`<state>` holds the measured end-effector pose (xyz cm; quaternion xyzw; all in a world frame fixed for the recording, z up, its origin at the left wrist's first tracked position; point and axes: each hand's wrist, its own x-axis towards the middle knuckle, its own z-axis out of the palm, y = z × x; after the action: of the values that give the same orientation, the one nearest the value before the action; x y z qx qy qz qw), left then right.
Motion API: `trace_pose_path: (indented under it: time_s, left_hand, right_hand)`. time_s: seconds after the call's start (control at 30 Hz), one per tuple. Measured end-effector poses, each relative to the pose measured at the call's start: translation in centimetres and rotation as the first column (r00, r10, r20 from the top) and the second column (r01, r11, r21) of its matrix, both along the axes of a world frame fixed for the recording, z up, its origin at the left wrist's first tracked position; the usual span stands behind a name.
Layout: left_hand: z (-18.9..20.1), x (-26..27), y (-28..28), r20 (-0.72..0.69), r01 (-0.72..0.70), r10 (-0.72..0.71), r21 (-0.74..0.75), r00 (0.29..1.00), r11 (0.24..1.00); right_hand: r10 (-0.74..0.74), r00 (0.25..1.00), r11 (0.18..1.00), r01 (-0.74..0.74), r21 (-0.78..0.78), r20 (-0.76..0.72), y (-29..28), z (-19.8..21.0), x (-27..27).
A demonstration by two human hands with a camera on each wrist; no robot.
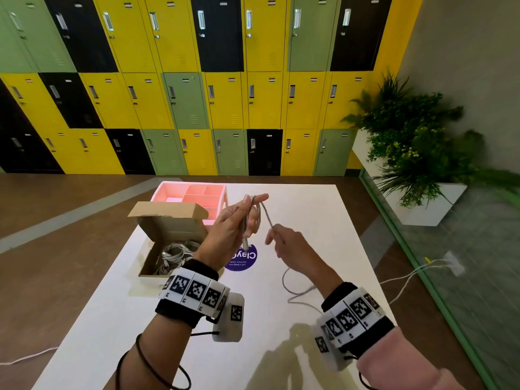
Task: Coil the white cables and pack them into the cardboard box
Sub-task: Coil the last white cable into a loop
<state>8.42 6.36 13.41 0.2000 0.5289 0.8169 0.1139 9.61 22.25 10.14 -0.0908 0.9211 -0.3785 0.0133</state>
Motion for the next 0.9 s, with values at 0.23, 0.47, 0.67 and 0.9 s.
trace_pose_path:
  time_s: [0.23, 0.47, 0.67, 0.9]
  left_hand:
    - [-1.5, -0.7, -0.3, -0.025, -0.129, 0.127, -0.067, 0.992, 0.989]
    - [-2.9, -0.7, 0.0, -0.164, -0.263, 0.219, -0.34, 0.962, 0.903]
    - [-4.9, -0.9, -0.6, -0.408, -0.423, 0.167, -0.691, 0.898, 0.586]
    - [-3.2, 0.8, 0.0, -0.222, -0.146, -0.02, -0.701, 0.975, 0.698]
  right_hand:
    - [0.233, 0.967, 0.939, -0.252, 0.234, 0.107, -1.1, 0.3, 1.4]
    - [0.273, 0.961, 0.922, -0.274, 0.274, 0.044, -1.3, 0.6, 1.6]
    - [0.251, 0.964, 0.954, -0.231, 0.193, -0.086, -0.1, 2.1, 1.0]
    - [0.181, 0.968, 0.978, -0.195, -0.068, -0.173, 1.0, 2.8, 0.5]
